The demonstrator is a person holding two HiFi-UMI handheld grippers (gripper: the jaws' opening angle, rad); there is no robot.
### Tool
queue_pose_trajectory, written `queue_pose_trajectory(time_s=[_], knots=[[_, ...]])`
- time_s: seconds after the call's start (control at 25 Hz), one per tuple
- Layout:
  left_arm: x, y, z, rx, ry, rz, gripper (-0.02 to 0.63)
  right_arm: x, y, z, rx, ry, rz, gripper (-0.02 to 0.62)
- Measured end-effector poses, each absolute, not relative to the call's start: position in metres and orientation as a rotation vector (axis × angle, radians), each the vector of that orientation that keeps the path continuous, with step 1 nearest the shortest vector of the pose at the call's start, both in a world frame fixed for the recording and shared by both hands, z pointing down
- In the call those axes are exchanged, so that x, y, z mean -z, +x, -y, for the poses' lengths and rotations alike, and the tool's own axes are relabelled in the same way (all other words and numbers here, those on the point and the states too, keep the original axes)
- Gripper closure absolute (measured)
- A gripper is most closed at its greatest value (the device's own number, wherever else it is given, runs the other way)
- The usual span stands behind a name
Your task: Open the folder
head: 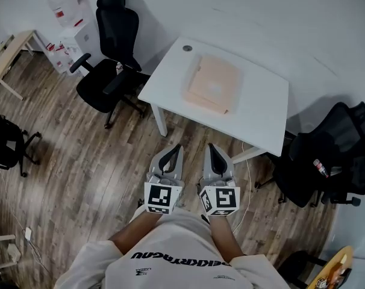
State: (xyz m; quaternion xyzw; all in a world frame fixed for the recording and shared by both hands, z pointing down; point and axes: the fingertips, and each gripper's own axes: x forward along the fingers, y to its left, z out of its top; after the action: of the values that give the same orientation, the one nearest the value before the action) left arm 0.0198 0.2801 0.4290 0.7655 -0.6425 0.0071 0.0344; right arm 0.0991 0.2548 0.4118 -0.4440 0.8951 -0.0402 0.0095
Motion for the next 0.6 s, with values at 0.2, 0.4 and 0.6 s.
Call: queue_pose_trajectory(time_s=[0.2,0.4,0.6], knots=[[-0.423,-0.013,-0.198,-0.016,2.385,1.931,0.612,-0.409,0.066,-0.174,0.175,-1.438,-2.764,0.595],[-0.416,-0.053,-0.124,-0.027,2.42,1.877,0.612,-0.4,0.028,-0.1,0.198,-1.516,-2.753,0.595],[-0.414,-0.085,-0.053,-0.022,2.444,1.81,0.612,-0.403,-0.002,-0.032,0.237,-1.609,-2.751,0.595]])
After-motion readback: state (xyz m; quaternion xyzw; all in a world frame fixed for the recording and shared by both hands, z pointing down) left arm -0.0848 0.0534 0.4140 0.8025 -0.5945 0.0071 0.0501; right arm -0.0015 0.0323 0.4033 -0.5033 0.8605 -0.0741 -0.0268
